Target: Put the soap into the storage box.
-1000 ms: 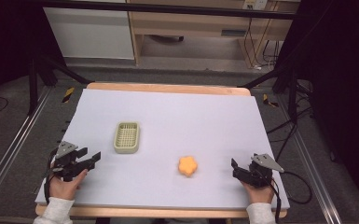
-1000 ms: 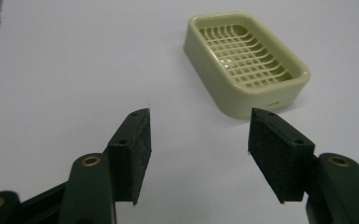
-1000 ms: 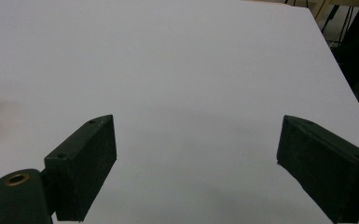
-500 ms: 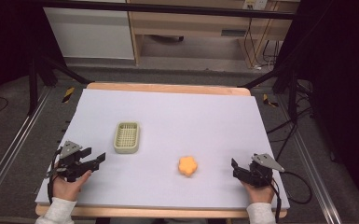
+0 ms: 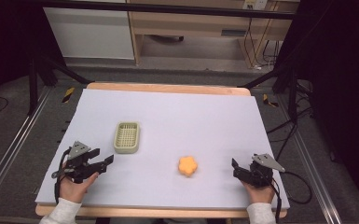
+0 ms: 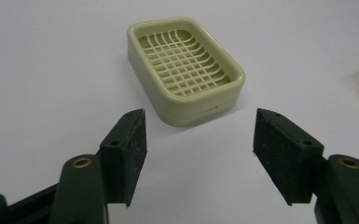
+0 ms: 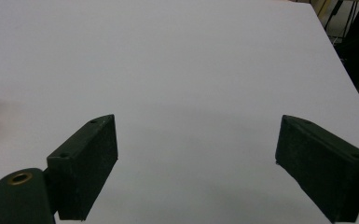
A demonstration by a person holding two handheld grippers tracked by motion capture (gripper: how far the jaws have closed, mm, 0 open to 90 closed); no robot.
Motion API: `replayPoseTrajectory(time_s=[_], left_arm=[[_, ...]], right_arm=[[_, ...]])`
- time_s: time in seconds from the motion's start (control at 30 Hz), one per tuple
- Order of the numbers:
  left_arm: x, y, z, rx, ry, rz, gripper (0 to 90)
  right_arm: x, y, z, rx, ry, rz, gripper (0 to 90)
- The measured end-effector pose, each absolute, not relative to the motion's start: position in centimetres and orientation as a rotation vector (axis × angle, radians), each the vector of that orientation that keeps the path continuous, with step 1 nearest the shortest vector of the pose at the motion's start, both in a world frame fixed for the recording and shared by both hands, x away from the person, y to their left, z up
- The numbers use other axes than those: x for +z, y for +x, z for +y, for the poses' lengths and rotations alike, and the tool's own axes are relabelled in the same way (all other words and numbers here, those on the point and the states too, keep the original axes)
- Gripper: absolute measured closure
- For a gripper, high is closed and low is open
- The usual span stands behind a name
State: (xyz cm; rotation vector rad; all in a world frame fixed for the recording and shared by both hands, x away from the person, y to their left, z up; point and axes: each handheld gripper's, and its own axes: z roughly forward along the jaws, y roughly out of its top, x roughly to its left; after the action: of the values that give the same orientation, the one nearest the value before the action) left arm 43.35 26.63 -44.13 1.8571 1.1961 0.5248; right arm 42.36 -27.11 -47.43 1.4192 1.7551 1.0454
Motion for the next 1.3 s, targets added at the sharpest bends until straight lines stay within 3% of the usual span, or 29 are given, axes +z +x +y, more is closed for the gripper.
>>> replayPoseTrajectory(time_s=[1.3], left_arm=[[-44.3, 43.5, 21.3, 0.481, 1.969, 1.066, 31.7]], right_arm=[[-47.5, 42.4, -27.1, 1.042, 1.415, 1.762, 14.1]])
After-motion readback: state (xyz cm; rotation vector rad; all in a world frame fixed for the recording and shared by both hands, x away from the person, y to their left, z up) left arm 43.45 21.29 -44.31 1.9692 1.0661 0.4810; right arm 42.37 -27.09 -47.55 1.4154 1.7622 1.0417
